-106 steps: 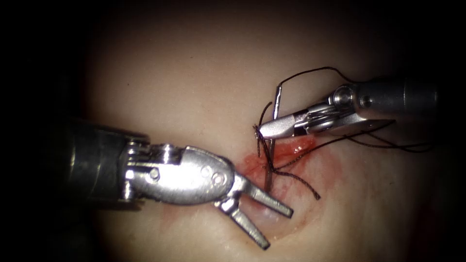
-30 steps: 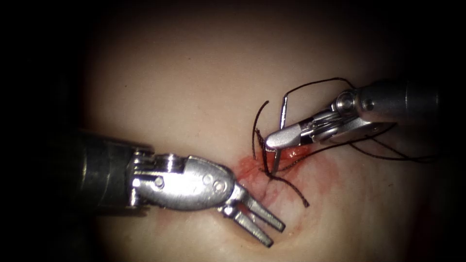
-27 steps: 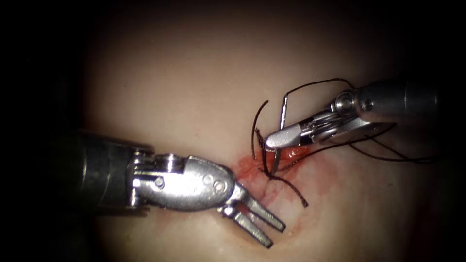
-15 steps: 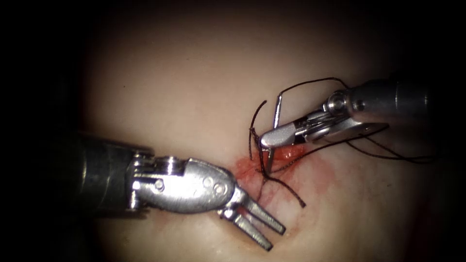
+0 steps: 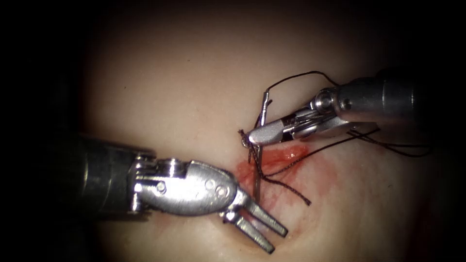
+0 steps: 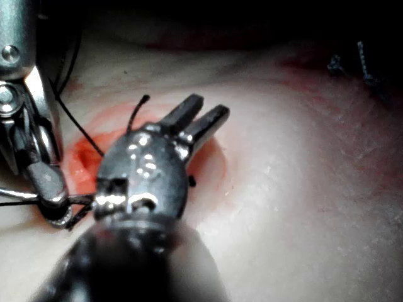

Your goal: Wound Closure

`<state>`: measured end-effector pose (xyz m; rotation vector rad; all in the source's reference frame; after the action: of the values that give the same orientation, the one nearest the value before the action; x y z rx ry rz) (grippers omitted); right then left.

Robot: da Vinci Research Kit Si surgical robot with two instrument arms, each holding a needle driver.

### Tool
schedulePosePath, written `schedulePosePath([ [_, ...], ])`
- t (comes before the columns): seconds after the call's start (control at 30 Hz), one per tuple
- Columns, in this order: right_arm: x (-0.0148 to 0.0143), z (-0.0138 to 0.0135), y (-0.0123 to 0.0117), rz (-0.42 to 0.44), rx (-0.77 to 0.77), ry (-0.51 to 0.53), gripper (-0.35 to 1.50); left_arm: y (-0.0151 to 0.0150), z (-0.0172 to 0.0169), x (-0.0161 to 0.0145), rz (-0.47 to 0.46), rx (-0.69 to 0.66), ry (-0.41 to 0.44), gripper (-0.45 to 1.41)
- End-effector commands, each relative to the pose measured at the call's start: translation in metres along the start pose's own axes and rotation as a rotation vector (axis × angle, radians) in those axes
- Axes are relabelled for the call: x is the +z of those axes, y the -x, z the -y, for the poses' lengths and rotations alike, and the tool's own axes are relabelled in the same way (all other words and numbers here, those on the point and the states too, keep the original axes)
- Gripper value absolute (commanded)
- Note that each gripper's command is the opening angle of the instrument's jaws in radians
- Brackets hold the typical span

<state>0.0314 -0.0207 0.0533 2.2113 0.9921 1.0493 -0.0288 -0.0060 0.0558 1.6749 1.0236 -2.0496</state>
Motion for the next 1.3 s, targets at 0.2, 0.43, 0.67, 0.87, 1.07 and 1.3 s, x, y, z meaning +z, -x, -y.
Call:
schedulePosePath([
  [0.2, 0.0009, -0.0005, -0.0003, -0.009, 0.046, -0.014, -0.35, 0.0003, 0.0001, 0.0007, 0.000, 0.000, 0.002, 0.20],
  [0.43, 0.0010, -0.0007, 0.0001, -0.014, 0.098, -0.023, -0.35, 0.0003, 0.0001, 0.0008, 0.000, 0.001, 0.003, 0.20],
  [0.67, 0.0005, -0.0008, 0.0006, -0.017, 0.158, 0.015, -0.35, 0.0005, 0.0001, 0.0011, 0.003, 0.003, 0.005, 0.20],
  [0.87, 0.0009, -0.0009, 0.0011, -0.016, 0.216, 0.018, -0.35, 0.0005, 0.0000, 0.0011, 0.003, 0.004, 0.007, 0.20],
  [1.07, 0.0014, -0.0012, 0.0015, -0.015, 0.238, 0.013, -0.35, 0.0005, 0.0000, 0.0012, 0.000, -0.001, 0.008, 0.19],
  [1.3, 0.0025, -0.0015, 0.0015, -0.011, 0.241, -0.010, -0.35, 0.0006, 0.0000, 0.0012, 0.001, 0.000, 0.009, 0.19],
])
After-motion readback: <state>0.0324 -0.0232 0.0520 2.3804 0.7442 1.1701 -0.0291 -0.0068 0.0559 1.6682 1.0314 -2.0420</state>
